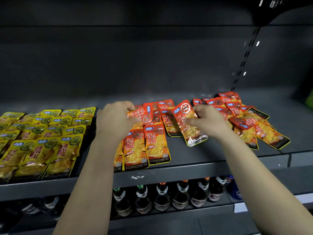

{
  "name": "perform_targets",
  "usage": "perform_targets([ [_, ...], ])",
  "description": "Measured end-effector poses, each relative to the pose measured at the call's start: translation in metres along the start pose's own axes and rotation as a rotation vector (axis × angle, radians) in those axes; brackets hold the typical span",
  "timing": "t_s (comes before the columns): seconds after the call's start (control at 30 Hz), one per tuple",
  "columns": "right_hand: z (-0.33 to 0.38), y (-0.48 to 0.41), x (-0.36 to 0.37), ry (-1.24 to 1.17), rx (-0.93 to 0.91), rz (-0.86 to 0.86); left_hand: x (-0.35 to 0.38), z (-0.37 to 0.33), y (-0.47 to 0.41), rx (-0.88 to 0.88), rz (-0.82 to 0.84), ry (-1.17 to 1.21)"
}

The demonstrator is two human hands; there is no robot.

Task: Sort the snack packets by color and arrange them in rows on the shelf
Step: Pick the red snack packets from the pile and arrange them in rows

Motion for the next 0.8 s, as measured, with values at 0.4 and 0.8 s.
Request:
perform_targets([
  [0.4, -0.018, 0.004, 0.042, -0.271, 0.133, 0.03, 0.002, 0.013, 0.012, -0.026, -0.064, 0.106],
  [0.8, -0.016, 0.002, 0.044, 0.211, 0.056, -0.029, 0.005, 0.002, 0.025, -0.034, -0.116, 0.165],
])
Point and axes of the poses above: each hand's wrist, its own y-axis away from the middle knuckle, its own x-axis out of the palm, z = x × y, the point moved 8 cm from there along -y, towards the middle knuckle, and after that the axes turned 8 degrees about -z, right-handed, at the moved point
